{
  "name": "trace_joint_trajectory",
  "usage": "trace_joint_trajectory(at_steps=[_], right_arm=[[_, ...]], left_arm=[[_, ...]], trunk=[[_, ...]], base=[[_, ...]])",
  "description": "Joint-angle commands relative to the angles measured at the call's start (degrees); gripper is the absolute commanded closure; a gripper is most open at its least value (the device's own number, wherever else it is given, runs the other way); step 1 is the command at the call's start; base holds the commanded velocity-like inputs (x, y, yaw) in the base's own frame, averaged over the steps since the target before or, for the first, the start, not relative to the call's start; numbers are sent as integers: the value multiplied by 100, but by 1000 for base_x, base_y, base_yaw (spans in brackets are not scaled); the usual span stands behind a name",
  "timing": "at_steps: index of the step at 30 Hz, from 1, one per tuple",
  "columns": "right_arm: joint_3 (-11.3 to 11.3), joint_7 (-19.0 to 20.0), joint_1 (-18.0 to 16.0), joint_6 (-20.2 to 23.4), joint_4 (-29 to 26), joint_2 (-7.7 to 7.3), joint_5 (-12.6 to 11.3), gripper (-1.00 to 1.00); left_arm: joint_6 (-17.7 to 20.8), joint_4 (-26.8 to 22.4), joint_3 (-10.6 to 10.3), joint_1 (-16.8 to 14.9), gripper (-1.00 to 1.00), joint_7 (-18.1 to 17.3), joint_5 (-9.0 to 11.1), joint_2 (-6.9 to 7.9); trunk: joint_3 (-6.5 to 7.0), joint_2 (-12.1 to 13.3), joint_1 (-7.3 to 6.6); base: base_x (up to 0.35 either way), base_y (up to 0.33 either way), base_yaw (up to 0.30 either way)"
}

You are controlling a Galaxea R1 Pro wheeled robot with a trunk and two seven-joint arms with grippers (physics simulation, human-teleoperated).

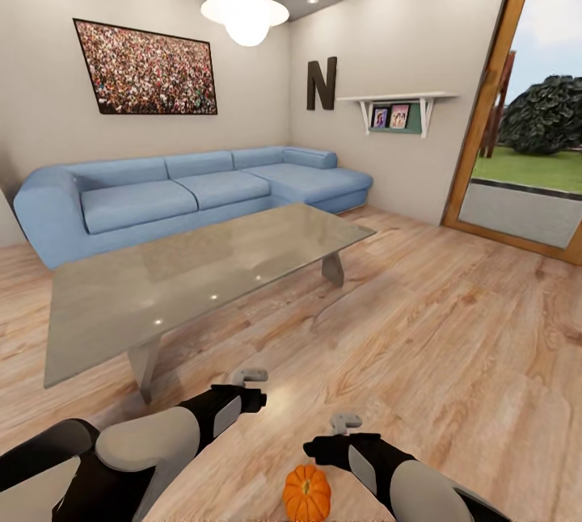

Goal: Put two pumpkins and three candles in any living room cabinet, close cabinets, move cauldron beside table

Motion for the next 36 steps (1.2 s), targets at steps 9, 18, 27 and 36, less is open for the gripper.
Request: trace_joint_trajectory(at_steps=[9, 18, 27, 36], right_arm=[[-49, 5, 1, 20, -19, 3, 57, -100], [-49, 2, 1, 20, -19, 3, 56, -100], [-49, 6, 1, 34, -13, 3, 55, -100], [-49, 50, 1, 734, 135, 3, 240, -100]], left_arm=[[11, -11, -43, -6, -100, 32, 49, 1], [7, -11, -43, -6, -100, 32, 50, 1], [10, -11, -40, -5, -100, 32, 51, 1], [11, -11, -39, -6, -100, 32, 52, 1]], trunk=[[-167, -365, 197], [-354, -492, 278], [-554, -504, 301], [-753, -516, 324]], base=[[0, 0, 0], [0, 0, 0], [0, 0, 0], [0, 0, 0]])
